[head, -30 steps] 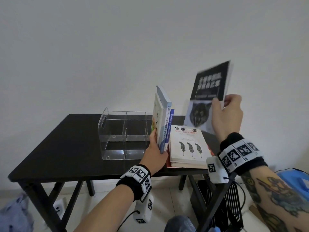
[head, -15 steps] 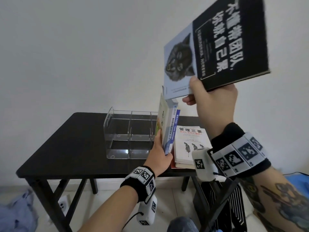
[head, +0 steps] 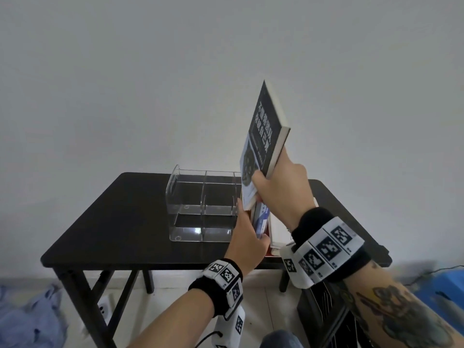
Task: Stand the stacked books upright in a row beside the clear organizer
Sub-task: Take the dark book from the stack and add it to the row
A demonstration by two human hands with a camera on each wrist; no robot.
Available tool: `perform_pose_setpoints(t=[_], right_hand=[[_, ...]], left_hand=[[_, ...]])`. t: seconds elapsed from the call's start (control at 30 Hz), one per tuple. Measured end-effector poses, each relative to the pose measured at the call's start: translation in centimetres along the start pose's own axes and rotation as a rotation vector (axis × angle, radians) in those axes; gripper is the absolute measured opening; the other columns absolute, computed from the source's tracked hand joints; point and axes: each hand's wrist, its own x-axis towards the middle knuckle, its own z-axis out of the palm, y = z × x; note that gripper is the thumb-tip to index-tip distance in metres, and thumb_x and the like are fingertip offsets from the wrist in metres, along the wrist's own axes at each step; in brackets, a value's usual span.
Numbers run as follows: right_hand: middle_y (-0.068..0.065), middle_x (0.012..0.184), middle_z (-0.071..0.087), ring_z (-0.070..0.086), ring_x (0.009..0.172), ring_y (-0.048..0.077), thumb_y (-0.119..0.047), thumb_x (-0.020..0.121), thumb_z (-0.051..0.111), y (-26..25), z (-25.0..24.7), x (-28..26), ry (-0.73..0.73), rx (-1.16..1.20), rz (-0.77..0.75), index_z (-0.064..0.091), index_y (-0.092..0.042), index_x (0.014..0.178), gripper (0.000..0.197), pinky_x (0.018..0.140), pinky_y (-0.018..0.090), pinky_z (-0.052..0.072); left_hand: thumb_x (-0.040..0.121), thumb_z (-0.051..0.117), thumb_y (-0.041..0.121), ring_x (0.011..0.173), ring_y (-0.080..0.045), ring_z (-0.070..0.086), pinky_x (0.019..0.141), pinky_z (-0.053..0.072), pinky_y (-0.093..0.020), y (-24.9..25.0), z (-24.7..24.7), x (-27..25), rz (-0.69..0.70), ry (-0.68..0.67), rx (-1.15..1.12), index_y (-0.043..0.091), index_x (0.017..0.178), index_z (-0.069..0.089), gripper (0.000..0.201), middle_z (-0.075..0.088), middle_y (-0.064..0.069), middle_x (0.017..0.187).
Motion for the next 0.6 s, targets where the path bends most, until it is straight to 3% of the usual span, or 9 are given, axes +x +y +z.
perform_pose_setpoints(t=[0.07, 0.17, 0.23, 0.3, 0.37, 0.5, 0.6], right_hand=[[-0.007, 0.068, 0.055, 0.056, 0.053, 0.009, -0.015, 0.092, 0.054, -0.1, 0.4, -0.3, -0.024, -0.068, -0.005, 0.027, -0.018, 0.145, 0.060, 0.044, 0.017, 0.043], [-0.001, 0.066, 0.057, 0.054, 0.052, 0.012, -0.014, 0.092, 0.053, -0.1, 1.2, -0.9, -0.087, -0.139, 0.026, 0.011, -0.025, 0.150, 0.073, 0.043, 0.020, 0.039], [0.002, 0.069, 0.058, 0.055, 0.054, 0.013, -0.014, 0.092, 0.053, 0.1, 1.6, -1.2, -0.123, -0.146, 0.057, 0.006, -0.029, 0.150, 0.076, 0.045, 0.021, 0.039], [0.005, 0.072, 0.060, 0.055, 0.055, 0.015, -0.013, 0.090, 0.053, 0.3, 1.8, -1.3, -0.136, -0.163, 0.074, 0.003, -0.031, 0.150, 0.080, 0.046, 0.023, 0.040], [0.008, 0.074, 0.061, 0.055, 0.056, 0.018, -0.013, 0.089, 0.053, 0.4, 2.0, -1.3, -0.136, -0.182, 0.082, 0.000, -0.032, 0.150, 0.082, 0.048, 0.026, 0.042], [0.011, 0.078, 0.063, 0.060, 0.061, 0.023, -0.015, 0.090, 0.053, 0.6, 2.4, -1.9, -0.142, -0.172, 0.060, -0.002, -0.032, 0.150, 0.083, 0.057, 0.034, 0.053], [0.007, 0.076, 0.062, 0.058, 0.061, 0.022, -0.019, 0.092, 0.052, 0.8, 2.7, -2.3, -0.143, -0.190, 0.074, 0.003, -0.028, 0.150, 0.076, 0.058, 0.032, 0.049]], left_hand=[[0.085, 0.062, 0.012, 0.138, -0.023, 0.042, 0.111, 0.041, -0.044, 0.0, 0.1, -0.5, 0.013, 0.002, -0.033, 0.039, 0.151, -0.010, 0.102, 0.040, -0.006, 0.151], [0.082, 0.064, 0.017, 0.134, -0.036, 0.044, 0.110, 0.042, -0.048, -0.6, 0.3, -1.1, 0.040, 0.039, -0.055, 0.069, 0.133, -0.020, 0.111, 0.041, -0.023, 0.144], [0.081, 0.068, 0.017, 0.140, -0.027, 0.039, 0.112, 0.039, -0.047, -0.7, 0.1, -1.6, 0.076, 0.055, -0.070, 0.075, 0.128, -0.018, 0.113, 0.036, -0.011, 0.153], [0.080, 0.068, 0.013, 0.143, -0.014, 0.032, 0.115, 0.036, -0.044, -0.5, -0.1, -1.6, 0.127, 0.043, -0.052, 0.060, 0.142, -0.003, 0.106, 0.029, 0.004, 0.156], [0.081, 0.070, 0.012, 0.143, -0.009, 0.032, 0.115, 0.037, -0.041, -0.6, 0.0, -1.5, 0.137, 0.034, -0.052, 0.043, 0.149, 0.008, 0.097, 0.029, 0.009, 0.154], [0.084, 0.072, 0.025, 0.140, -0.005, 0.036, 0.113, 0.040, -0.036, 0.4, -0.2, -1.6, 0.118, 0.055, -0.104, 0.041, 0.151, 0.011, 0.091, 0.034, 0.011, 0.154], [0.083, 0.069, 0.036, 0.134, -0.004, 0.043, 0.108, 0.044, -0.030, 0.4, 0.2, -1.0, 0.098, 0.028, -0.047, 0.028, 0.152, 0.017, 0.087, 0.039, 0.009, 0.149]])
